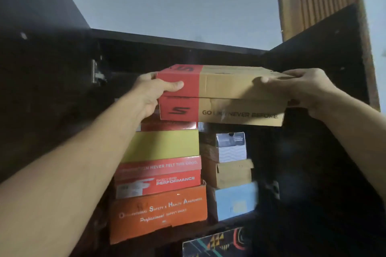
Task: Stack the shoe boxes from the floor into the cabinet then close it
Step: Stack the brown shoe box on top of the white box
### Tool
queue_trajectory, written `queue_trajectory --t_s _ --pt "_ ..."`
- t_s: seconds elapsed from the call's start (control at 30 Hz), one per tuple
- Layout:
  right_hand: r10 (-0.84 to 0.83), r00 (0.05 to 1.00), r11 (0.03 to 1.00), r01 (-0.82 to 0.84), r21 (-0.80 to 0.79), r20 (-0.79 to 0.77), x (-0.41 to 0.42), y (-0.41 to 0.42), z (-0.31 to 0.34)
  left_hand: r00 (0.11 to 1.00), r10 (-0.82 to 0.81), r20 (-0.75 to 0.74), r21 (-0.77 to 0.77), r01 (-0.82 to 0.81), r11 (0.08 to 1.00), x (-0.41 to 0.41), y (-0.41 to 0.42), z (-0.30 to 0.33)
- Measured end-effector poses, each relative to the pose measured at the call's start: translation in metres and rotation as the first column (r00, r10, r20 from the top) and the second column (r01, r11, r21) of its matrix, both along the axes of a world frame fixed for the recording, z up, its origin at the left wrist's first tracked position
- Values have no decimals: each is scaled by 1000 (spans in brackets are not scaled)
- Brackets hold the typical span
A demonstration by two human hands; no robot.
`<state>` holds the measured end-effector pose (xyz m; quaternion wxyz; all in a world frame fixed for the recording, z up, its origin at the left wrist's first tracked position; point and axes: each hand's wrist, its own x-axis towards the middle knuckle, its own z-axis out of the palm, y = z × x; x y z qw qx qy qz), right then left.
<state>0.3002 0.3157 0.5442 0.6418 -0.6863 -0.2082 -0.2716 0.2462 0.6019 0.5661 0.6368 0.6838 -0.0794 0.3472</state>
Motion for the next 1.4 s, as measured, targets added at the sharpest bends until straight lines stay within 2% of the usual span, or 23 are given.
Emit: queue_trajectory --t_s 0.3,0.6,0.73,0.9,1.07,1.23,1.4 --pt "9 998 996 -4 -87 57 77 43 58 988 154 16 -5 -154 988 44 40 42" --pt "148 988 986 -143 -85 49 142 123 77 936 347 53 -69 -344 937 79 94 59" --pt "182 982 983 -180 -33 55 174 163 83 897 439 52 29 -441 897 88 116 62" --pt "192 979 981 -194 24 74 206 204 86 893 449 21 205 -443 873 89 147 59" --pt "137 985 989 -142 43 108 227 232 81 907 421 -28 213 -406 889 102 164 49" --pt "14 991 1000 -15 3 129 237 238 64 835 547 56 277 -539 795 115 176 42" --pt "18 995 996 -11 -84 94 236 240 51 737 676 -34 209 -656 725 120 188 32"
